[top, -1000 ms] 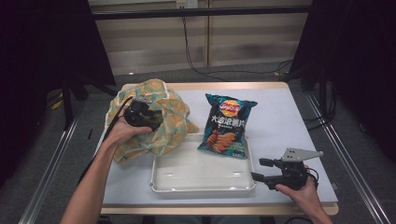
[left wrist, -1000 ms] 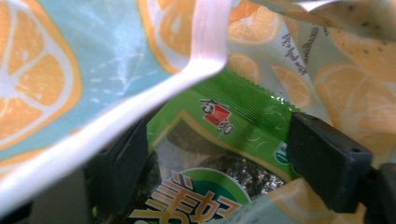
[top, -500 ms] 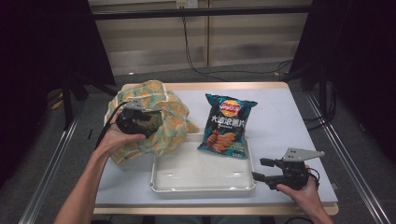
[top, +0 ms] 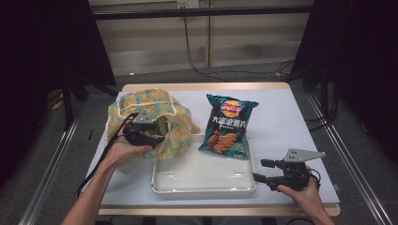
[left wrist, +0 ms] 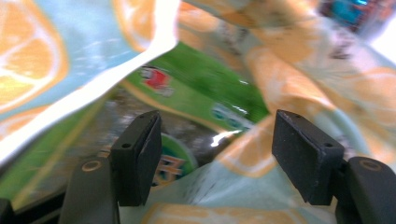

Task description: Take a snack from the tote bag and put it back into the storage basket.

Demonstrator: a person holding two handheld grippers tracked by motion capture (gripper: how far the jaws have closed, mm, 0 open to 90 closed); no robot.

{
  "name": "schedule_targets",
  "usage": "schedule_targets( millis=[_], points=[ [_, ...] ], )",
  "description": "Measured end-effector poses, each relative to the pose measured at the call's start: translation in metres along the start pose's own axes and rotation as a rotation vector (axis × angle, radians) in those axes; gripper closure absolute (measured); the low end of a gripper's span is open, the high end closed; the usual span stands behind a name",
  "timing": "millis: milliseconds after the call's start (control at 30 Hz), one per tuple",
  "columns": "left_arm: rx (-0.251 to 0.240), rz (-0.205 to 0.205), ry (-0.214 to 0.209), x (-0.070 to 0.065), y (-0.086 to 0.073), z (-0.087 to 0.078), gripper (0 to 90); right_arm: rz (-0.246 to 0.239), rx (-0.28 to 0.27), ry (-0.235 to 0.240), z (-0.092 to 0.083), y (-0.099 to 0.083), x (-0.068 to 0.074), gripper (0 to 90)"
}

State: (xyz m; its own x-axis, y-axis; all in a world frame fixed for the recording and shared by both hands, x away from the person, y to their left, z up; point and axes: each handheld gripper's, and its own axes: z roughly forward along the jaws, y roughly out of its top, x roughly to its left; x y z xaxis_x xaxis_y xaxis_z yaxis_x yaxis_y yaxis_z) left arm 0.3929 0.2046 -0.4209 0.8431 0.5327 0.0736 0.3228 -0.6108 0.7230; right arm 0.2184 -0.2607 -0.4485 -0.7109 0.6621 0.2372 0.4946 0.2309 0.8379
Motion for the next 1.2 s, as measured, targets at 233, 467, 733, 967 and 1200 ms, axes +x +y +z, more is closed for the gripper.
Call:
schedule_targets(
  millis=[233,467,733,967,1200],
  points=[
    [-0.030,-0.071,0.074,0.019,0.001,-0.001,31.6,0.004,0.000,0.004,0.000,0.000,0.000,32.7],
    [-0.049,-0.093,0.030,0.031,0.020,0.001,38.1,0.004,0.010,0.010,0.003,0.000,-0.001,32.7],
    [-0.001,-0.114,0.013,0.041,0.036,0.025,36.2,0.004,0.010,0.015,0.003,0.000,0.000,32.7],
    [0.052,-0.121,-0.002,0.045,0.033,0.037,27.5,0.006,0.009,0.017,0.001,-0.001,-0.002,32.7],
    [0.020,-0.126,-0.029,0.052,0.034,0.035,49.2,0.006,0.013,0.017,0.003,-0.001,-0.001,32.7]
  ],
)
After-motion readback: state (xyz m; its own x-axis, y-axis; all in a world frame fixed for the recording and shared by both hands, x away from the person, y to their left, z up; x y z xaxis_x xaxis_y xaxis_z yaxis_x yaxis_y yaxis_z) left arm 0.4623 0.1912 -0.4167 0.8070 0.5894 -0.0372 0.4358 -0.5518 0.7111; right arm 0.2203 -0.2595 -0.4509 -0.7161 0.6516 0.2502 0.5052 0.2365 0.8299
